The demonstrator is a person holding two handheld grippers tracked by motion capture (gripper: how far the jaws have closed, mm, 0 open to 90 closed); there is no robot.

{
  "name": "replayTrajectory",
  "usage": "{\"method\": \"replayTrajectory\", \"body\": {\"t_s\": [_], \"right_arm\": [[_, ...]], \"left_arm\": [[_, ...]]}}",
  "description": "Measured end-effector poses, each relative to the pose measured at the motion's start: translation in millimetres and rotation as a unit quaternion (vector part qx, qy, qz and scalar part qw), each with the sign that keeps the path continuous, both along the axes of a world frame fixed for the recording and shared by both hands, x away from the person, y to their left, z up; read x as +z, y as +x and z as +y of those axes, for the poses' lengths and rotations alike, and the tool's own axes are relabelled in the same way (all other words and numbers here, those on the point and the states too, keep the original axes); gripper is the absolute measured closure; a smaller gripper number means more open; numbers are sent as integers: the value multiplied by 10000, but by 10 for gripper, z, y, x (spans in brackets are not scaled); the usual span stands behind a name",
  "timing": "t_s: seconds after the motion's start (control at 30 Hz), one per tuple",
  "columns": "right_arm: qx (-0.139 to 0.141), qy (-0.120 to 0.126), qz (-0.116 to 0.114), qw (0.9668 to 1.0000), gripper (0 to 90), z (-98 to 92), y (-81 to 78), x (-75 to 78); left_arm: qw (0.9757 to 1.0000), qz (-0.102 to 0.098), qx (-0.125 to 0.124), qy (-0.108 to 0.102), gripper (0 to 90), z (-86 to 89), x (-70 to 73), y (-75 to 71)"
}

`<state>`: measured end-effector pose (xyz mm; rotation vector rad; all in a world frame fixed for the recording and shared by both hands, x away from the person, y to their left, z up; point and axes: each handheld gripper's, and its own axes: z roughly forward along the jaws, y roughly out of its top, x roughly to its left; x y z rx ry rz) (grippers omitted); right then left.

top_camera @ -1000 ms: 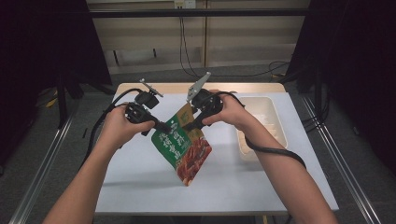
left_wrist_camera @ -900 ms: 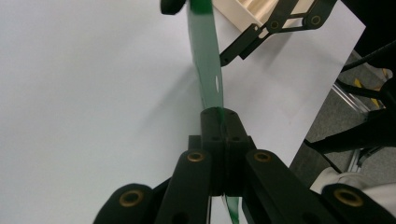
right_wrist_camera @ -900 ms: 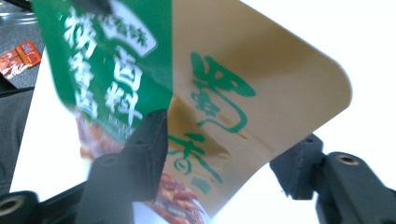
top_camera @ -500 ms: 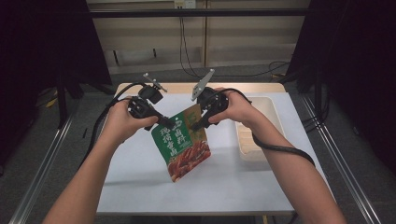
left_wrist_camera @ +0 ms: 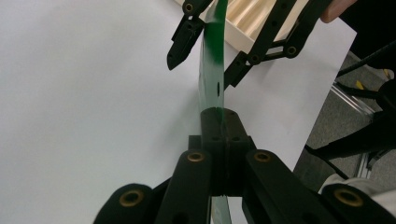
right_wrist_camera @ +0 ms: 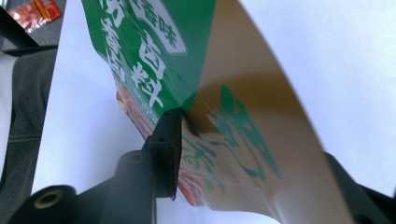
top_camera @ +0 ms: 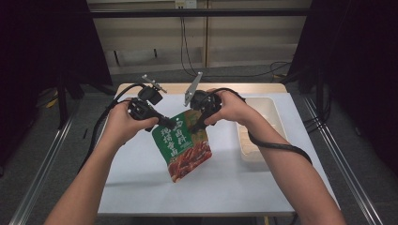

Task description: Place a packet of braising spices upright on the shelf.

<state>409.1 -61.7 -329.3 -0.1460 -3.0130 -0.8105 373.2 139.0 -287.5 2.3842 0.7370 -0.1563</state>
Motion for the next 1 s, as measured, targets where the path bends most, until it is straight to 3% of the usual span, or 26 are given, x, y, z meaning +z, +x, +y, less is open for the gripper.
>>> {"method": "replayTrajectory", "body": {"t_s": [0.17, 0.37, 0.47, 0.6, 0.7, 0.77, 0.8, 0.9, 0.93, 1.0], "right_arm": [[127, -315, -118, 9994, 680, 47, -12, 28], [122, -463, -162, 9987, 843, 77, -41, 43], [65, -485, -25, 9988, 900, 78, -50, 57], [-110, -570, 65, 9983, 900, 80, -39, 71], [-215, -632, 131, 9977, 900, 61, -21, 79], [-347, -693, 249, 9967, 900, 40, -12, 86], [-388, -691, 253, 9965, 900, 29, -6, 87], [-517, -781, 367, 9949, 900, 2, 2, 117], [-539, -800, 421, 9945, 900, -7, 2, 131], [-612, -799, 428, 9940, 900, -28, 13, 161]], "left_arm": [[10000, 6, 55, -65, 900, 24, -16, 4], [9998, -31, 120, -164, 897, 85, -47, 6], [9995, -20, 149, -277, 861, 128, -66, 1], [9982, -110, 268, -522, 709, 160, -99, -34], [9976, -274, 307, -561, 584, 227, -128, -38], [9971, -267, 362, -612, 489, 283, -154, -38], [9959, -232, 465, -742, 453, 289, -173, -52], [9951, -386, 502, -761, 385, 359, -233, -70], [9949, -360, 513, -790, 326, 377, -260, -66], [9961, -310, 523, -644, 278, 408, -324, -62]]}}
